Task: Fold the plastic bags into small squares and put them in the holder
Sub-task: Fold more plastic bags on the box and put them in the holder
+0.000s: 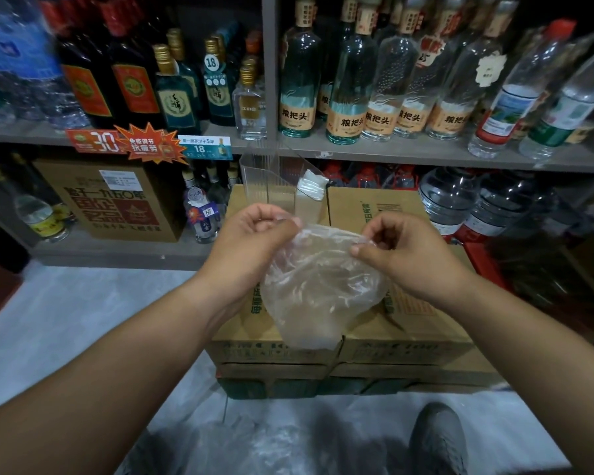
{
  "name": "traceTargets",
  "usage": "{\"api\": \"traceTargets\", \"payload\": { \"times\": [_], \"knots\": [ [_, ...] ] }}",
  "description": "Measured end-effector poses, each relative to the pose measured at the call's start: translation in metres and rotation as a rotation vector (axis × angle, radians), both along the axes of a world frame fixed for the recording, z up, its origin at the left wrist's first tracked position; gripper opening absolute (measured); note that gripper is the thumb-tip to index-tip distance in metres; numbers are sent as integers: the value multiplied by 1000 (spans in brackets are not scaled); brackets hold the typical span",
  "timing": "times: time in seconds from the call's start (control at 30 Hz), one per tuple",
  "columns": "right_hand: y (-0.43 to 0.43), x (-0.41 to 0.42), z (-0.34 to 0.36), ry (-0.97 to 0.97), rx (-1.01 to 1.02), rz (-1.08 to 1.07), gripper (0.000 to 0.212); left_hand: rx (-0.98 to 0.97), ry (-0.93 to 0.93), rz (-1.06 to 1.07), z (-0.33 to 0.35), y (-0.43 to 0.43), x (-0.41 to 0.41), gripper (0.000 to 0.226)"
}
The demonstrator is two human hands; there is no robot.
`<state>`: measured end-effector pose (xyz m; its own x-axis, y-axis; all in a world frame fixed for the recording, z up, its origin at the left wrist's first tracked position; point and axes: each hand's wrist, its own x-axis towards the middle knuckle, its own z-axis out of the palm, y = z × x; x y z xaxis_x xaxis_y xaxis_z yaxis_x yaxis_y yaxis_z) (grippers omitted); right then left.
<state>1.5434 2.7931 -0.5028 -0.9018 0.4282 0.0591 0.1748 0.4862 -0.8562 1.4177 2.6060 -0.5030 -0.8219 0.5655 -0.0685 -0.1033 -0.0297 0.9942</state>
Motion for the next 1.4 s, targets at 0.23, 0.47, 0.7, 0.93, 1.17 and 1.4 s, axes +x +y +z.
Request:
{"api": "traceTargets", "payload": {
  "times": [0.23,0.47,0.7,0.93,1.17,1.4],
  "knots": [
    [-3,1,7,0,-170,21,27,31,37,32,3,2,5,3],
    [-4,0,9,-32,-119,-14,15,48,68,68,6,-1,6,1],
    [-2,-1,8,54,-10,31,18,16,82,110,0,-1,4,2],
    [4,1,11,190,-62,-35,20,-14,101,145,0,-2,1,11],
    [-2,6,7,1,-37,65,26,8,53,178,-1,-3,1,9],
    [12,1,9,93,-160,-151,9,5,53,162,-3,-5,-1,12]
  ]
}}
